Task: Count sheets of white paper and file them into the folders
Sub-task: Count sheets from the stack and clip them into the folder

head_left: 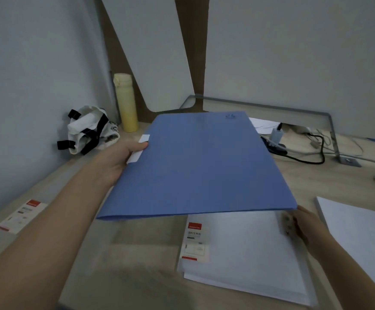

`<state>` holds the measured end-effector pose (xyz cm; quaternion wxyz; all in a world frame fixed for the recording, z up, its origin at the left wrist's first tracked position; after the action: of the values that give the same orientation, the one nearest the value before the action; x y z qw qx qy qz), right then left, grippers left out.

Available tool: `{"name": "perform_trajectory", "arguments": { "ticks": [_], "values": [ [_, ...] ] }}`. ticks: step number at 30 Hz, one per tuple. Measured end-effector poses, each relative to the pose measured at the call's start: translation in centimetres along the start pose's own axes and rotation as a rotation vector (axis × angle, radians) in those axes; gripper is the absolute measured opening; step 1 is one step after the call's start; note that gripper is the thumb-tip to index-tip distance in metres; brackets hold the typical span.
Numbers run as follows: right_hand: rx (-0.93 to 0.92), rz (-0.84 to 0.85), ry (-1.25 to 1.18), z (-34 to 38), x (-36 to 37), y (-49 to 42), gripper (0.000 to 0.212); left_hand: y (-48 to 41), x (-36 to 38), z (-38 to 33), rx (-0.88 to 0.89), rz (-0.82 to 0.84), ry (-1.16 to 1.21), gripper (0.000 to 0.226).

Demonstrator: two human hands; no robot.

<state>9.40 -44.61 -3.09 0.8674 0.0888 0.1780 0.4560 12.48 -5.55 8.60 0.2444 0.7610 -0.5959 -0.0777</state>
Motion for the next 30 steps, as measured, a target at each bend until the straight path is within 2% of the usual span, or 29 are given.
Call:
{"name": "perform_trajectory", "arguments": {
  "ticks": [3, 7, 10, 12, 16, 18, 22, 24, 30],
  "values": [
    [0.038, 0.021, -0.013, -0.2, -0.1, -0.1, 0.042, -0.5, 1.0, 2.2, -0.028, -0.006, -0.004, 0.02],
    [0.122, 0.036, -0.073, -0.6, -0.3, 0.1, 0.047, -1.0, 4.6, 7.6, -0.041, 0.028, -0.084, 0.022],
    [0.107, 0.083, -0.068, -0.5, -0.3, 0.7, 0.046, -2.2, 6.1, 10.3, 0.123, -0.117, -0.322, 0.016],
    [0.038, 0.067, -0.042, -0.6, -0.2, 0.9, 0.037, -2.6, 6.2, 10.5, 0.257, -0.186, -0.444, 0.025],
    [-0.143, 0.086, -0.023, -0.2, 1.0, 2.2, 0.043, -2.8, 6.4, 11.7, 0.212, -0.048, -0.411, 0.029],
    [-0.129, 0.143, -0.059, -0.3, 2.1, 2.8, 0.035, -3.2, 6.0, 11.7, 0.207, -0.05, -0.421, 0.031],
    [-0.015, 0.202, -0.158, -1.1, 3.8, 2.9, 0.044, -4.4, 4.2, 10.4, 0.29, -0.158, -0.465, 0.033],
    [-0.022, 0.219, -0.18, -0.8, 4.9, 3.4, 0.036, -4.4, 4.0, 10.1, 0.335, -0.145, -0.502, 0.028],
    [-0.113, 0.073, -0.065, 0.2, 6.8, 3.8, 0.043, -5.6, 4.4, 8.7, 0.511, -0.198, -0.645, 0.031]
  ]
}}
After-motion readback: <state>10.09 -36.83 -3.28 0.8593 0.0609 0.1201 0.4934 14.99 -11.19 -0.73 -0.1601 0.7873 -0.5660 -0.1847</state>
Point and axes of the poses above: each hand's wrist, its own y-axis away from the middle knuckle, its own x-axis out of the palm, z = x × y, the point moved 7 cm from there along -y, towards the middle knuckle, and after that the axes turned 14 degrees about -z, right-handed, at the moved point
